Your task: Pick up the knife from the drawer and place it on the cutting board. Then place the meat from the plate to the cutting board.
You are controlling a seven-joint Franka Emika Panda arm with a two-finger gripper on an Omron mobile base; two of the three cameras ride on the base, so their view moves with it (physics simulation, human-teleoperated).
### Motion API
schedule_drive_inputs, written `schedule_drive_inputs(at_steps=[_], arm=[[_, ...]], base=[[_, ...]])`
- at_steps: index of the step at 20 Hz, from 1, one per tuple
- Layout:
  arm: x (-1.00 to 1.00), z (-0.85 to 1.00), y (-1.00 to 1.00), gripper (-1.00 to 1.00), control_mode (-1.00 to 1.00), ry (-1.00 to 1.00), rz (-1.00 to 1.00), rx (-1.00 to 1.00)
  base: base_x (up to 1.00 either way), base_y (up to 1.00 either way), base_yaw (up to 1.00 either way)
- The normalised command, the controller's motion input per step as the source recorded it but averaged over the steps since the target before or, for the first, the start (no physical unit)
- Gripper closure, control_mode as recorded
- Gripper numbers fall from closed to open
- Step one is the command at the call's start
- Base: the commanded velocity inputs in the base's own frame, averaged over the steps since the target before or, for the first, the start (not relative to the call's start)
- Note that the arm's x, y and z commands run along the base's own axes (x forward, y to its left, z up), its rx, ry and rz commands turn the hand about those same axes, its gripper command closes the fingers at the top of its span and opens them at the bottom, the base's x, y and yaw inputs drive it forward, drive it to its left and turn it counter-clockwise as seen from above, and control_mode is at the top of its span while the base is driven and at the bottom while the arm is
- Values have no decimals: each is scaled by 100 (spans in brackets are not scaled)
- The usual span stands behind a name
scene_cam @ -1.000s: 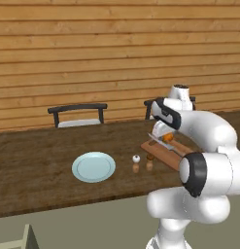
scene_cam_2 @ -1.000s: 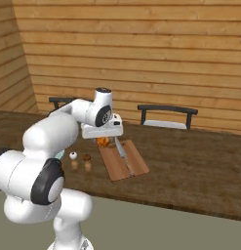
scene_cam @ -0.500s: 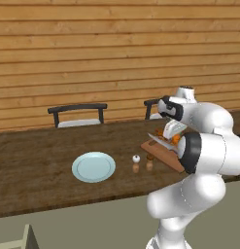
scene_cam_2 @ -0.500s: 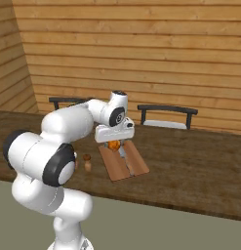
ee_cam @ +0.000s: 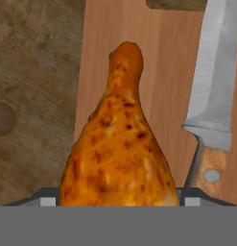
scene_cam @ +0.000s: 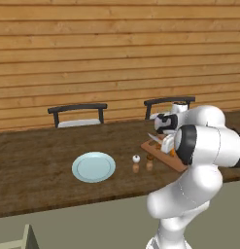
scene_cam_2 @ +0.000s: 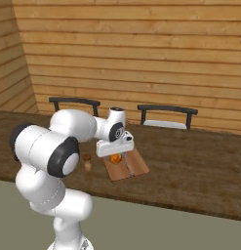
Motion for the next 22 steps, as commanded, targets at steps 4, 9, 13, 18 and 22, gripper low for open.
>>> schedule_drive_inputs(at_steps=[4,9,13,18,22], arm=[[2,-29,-12,100,-100,0,0,-1],[18,-10,-14,100,-100,0,2,0],[13,-7,-6,-100,-100,0,3,0],[2,0,0,-100,-100,0,2,0],[0,0,0,-100,-100,0,0,0]], base=[[0,0,0],[0,0,0],[0,0,0],[0,0,0],[0,0,0]])
